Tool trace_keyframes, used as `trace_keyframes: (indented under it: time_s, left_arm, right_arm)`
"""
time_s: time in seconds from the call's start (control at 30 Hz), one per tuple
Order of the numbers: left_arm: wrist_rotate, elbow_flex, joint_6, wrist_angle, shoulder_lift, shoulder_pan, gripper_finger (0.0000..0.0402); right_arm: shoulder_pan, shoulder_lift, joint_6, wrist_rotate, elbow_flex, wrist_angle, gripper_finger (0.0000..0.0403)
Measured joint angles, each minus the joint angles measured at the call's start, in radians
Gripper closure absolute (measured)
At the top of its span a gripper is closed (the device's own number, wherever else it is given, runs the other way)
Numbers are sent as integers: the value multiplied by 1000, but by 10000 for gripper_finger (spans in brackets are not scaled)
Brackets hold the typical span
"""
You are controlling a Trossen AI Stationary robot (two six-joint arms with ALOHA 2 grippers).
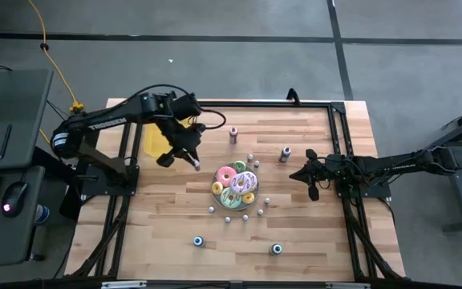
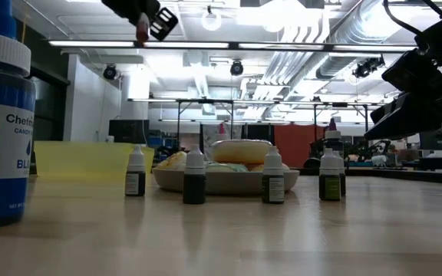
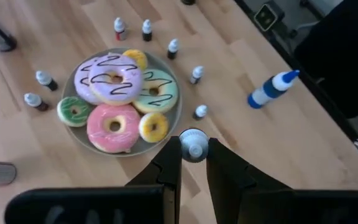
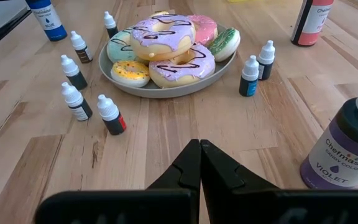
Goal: Pick & Place food coloring
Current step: Put the small orange food coloring bottle into the yellow bin
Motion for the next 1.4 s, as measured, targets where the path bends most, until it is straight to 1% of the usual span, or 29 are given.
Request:
trace_keyframes:
  time_s: [0.13, 0.27, 0.4, 0.53, 0.67, 0.73, 0.83, 0.9, 1.1, 1.3, 1.4]
  left_arm:
    - [28, -1, -2, -30, -26, 2, 357]
    - [41, -42, -53, -36, -85, 46, 357]
    - [37, -124, -155, -21, -151, 109, 357]
    - [32, -219, -348, 26, -209, 192, 357]
    - [-61, -325, -575, 89, -227, 280, 357]
    - [-145, -378, -684, 126, -226, 318, 357]
    - [-307, -451, -864, 179, -223, 372, 357]
    - [-385, -495, -938, 221, -218, 399, 357]
    - [-520, -586, -1041, 377, -198, 452, 357]
    - [-683, -609, -1103, 499, -116, 452, 357]
    - [-697, -609, -1104, 584, -69, 452, 357]
  right_arm:
    - [0, 0, 0, 0, 0, 0, 402]
    - [0, 0, 0, 0, 0, 0, 402]
    - [0, 0, 0, 0, 0, 0, 402]
    - [0, 0, 0, 0, 0, 0, 402]
    - [0, 0, 0, 0, 0, 0, 402]
    - [0, 0, 0, 0, 0, 0, 402]
    - [0, 0, 0, 0, 0, 0, 402]
    - [0, 0, 0, 0, 0, 0, 402]
    - [0, 0, 0, 0, 0, 0, 402]
    - [0, 0, 0, 0, 0, 0, 402]
    - [0, 0, 0, 0, 0, 0, 402]
